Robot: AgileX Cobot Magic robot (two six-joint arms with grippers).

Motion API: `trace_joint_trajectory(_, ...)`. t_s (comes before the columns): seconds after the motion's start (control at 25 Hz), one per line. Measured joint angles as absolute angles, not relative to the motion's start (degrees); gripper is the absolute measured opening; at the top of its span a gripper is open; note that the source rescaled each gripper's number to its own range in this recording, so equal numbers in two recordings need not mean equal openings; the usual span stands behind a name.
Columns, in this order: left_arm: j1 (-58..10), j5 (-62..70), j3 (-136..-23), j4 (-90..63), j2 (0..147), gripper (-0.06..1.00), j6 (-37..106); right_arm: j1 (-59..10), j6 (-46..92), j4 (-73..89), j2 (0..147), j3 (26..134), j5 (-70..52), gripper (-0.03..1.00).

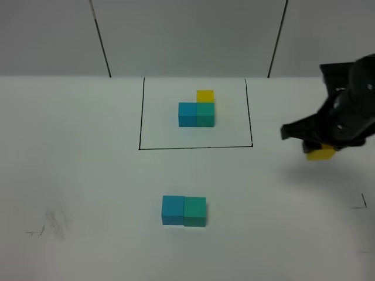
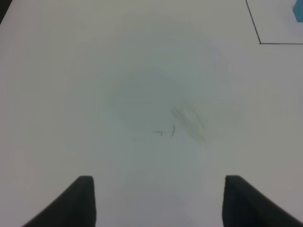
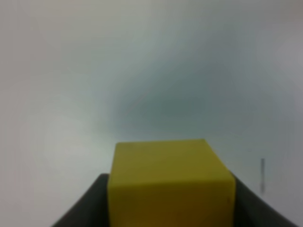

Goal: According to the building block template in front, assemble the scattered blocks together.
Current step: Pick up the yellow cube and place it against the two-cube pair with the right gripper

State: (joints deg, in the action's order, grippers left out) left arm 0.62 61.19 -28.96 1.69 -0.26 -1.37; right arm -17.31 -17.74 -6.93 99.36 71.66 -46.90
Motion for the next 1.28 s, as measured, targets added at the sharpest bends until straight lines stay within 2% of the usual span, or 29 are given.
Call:
trace_joint_trajectory(0.24,0.6,61.2,-29.0,1.7,-0.3,0.37,-1.4,-29.0,-22.9,-7.0,109.0,86.6,-54.1,0.31)
trace_joint_trajectory(0.44,0.6,61.2,-29.0,1.7,-0.3,0.37,-1.4,-33.2,-35.5,-8.2,117.9,98.7,-64.2,0.31)
trace_joint_trajectory(0.6,0.6,61.2,-29.0,1.7,-0.3,0.37,-1.4,-36.8,-38.4,-8.3,123.0,105.8,-66.2,0.31)
trace_joint_trajectory(0.8,0.6,61.2,-29.0,1.7,-0.3,0.37,-1.4,-40.1,-43.9,-8.2,126.9,108.2,-65.9,0.31)
trace_joint_trajectory(1.28,0.6,61.2,-29.0,1.7,-0.3,0.37,-1.4,-42.1,-52.2,-9.3,128.0,108.5,-68.0,0.31)
